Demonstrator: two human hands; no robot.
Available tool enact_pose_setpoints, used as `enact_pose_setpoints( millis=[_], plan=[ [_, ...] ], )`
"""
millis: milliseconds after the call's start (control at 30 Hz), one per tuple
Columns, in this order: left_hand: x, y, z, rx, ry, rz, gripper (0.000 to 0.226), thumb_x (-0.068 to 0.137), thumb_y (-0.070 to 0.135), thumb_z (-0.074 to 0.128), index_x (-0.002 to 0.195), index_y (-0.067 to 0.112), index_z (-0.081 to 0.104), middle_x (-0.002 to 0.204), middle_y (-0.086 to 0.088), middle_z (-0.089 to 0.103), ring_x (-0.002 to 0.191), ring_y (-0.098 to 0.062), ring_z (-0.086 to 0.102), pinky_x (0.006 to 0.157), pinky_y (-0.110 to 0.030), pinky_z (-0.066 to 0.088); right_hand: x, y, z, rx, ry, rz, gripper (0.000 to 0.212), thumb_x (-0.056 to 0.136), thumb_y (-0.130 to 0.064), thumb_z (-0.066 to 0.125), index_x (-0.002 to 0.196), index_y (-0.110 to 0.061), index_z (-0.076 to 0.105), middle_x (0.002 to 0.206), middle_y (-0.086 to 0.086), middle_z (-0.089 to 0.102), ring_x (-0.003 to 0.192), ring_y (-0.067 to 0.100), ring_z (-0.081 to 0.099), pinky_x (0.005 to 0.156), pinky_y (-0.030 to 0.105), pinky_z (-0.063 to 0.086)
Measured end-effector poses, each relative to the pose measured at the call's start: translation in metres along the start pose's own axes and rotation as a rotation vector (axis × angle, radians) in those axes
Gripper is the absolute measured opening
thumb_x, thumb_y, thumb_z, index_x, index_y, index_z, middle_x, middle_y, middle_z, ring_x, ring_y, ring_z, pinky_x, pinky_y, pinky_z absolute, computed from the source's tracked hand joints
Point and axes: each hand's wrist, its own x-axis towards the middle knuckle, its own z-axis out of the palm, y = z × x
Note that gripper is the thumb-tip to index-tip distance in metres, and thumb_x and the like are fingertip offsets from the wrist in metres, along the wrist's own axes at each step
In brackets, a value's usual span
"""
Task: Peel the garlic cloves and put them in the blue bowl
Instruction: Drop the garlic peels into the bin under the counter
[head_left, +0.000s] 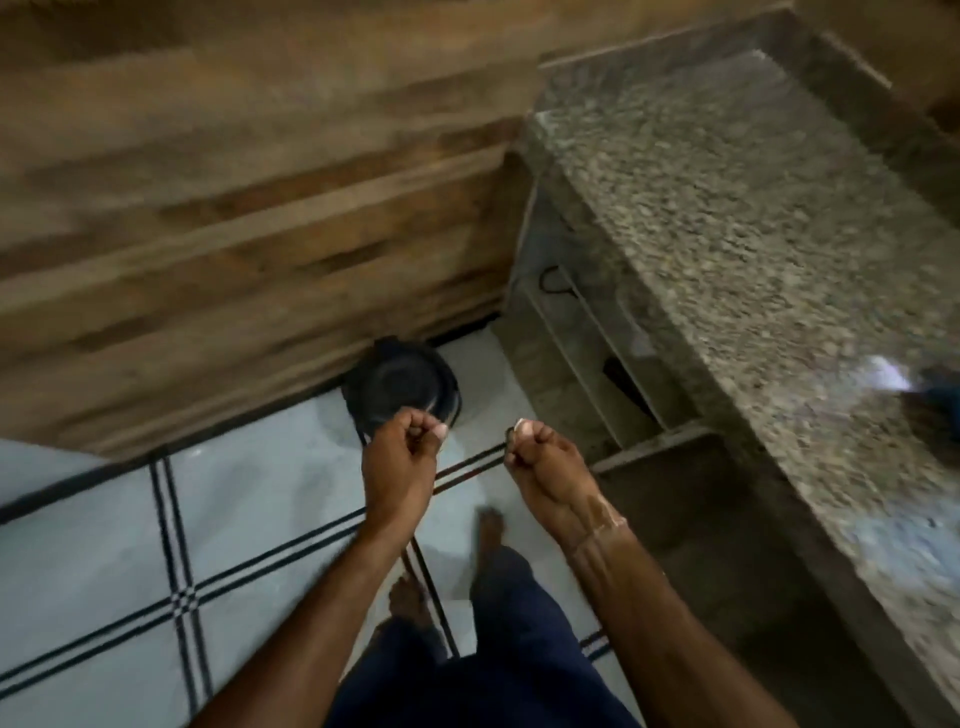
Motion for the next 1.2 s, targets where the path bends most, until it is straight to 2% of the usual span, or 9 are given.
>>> enact_pose_setpoints(
  millis=[233,367,467,633,767,867,1000,1100,1200],
  plan=[
    [0.057,-0.040,-0.067,-0.026,0.156,-0.130,0.015,0.095,0.017,0.072,0.084,0.024,0.067,0.081,0.012,0.070,0.078,-0.004,0.066,0.069,-0.015,0.046,0.067,0.026,0.088,-0.166,-0.089,0.094,0.037,0.101,0.010,0.044,0.072,-0.010,0.055,0.066,0.005,0.051,0.064,0.013,0.046,0.060,0.021,0.048],
    [0.092,-0.063,-0.074,-0.046,0.194,-0.253,0.011,0.097,0.021,0.070,0.087,0.023,0.067,0.083,0.007,0.071,0.079,-0.013,0.067,0.070,-0.024,0.050,0.111,0.037,0.121,-0.284,-0.089,0.213,0.031,0.102,0.002,0.052,0.076,-0.010,0.061,0.065,0.005,0.056,0.062,0.014,0.052,0.062,0.025,0.050],
    [0.134,-0.092,-0.053,-0.093,0.172,-0.395,0.011,0.098,0.023,0.069,0.087,0.023,0.067,0.083,0.005,0.072,0.079,-0.014,0.069,0.069,-0.026,0.053,0.166,0.058,0.126,-0.284,-0.072,0.310,0.020,0.102,-0.003,0.055,0.084,-0.008,0.063,0.067,0.006,0.057,0.059,0.014,0.054,0.063,0.028,0.051],
    [0.199,-0.175,-0.002,-0.224,0.119,-0.674,0.014,0.094,0.015,0.073,0.080,0.016,0.073,0.069,0.000,0.070,0.070,-0.020,0.064,0.067,-0.031,0.047,0.271,0.116,0.110,-0.246,-0.037,0.452,0.032,0.100,0.010,0.044,0.074,-0.005,0.055,0.067,0.009,0.050,0.061,0.017,0.049,0.057,0.025,0.048],
    [0.262,-0.240,0.044,-0.372,0.177,-0.892,0.015,0.091,0.016,0.079,0.077,0.012,0.074,0.073,-0.009,0.071,0.066,-0.023,0.060,0.061,-0.028,0.046,0.356,0.166,0.106,-0.193,0.080,0.538,0.019,0.099,0.012,0.052,0.088,-0.001,0.061,0.066,0.007,0.061,0.055,0.012,0.061,0.051,0.020,0.054],
    [0.315,-0.296,0.080,-0.445,0.224,-1.026,0.005,0.090,0.009,0.077,0.090,0.004,0.075,0.089,-0.016,0.076,0.070,-0.025,0.065,0.045,-0.021,0.046,0.411,0.191,0.111,-0.159,0.176,0.546,0.009,0.097,0.009,0.059,0.101,0.003,0.063,0.085,0.014,0.067,0.076,0.020,0.066,0.055,0.022,0.059],
    [0.356,-0.347,0.117,-0.477,0.168,-1.087,0.020,0.092,0.000,0.072,0.111,-0.004,0.069,0.104,-0.018,0.073,0.082,-0.026,0.068,0.057,-0.028,0.050,0.465,0.214,0.107,-0.178,0.155,0.574,0.026,0.103,0.005,0.051,0.128,0.010,0.058,0.126,0.025,0.065,0.123,0.033,0.063,0.096,0.034,0.055],
    [0.367,-0.362,0.135,-0.466,0.250,-1.056,0.032,0.090,0.009,0.076,0.122,0.007,0.071,0.105,-0.015,0.072,0.078,-0.029,0.067,0.063,-0.033,0.056,0.485,0.222,0.099,-0.329,0.130,0.577,0.041,0.103,0.008,0.049,0.143,0.010,0.047,0.149,0.025,0.051,0.137,0.038,0.054,0.095,0.034,0.055],
    [0.371,-0.355,0.152,-0.433,0.170,-0.937,0.042,0.101,0.034,0.062,0.142,0.022,0.061,0.132,-0.010,0.065,0.115,-0.034,0.064,0.099,-0.050,0.055,0.484,0.226,0.110,-0.416,0.085,0.582,0.040,0.106,-0.007,0.050,0.144,0.006,0.049,0.148,0.025,0.053,0.136,0.039,0.054,0.095,0.039,0.054]
  ],
)
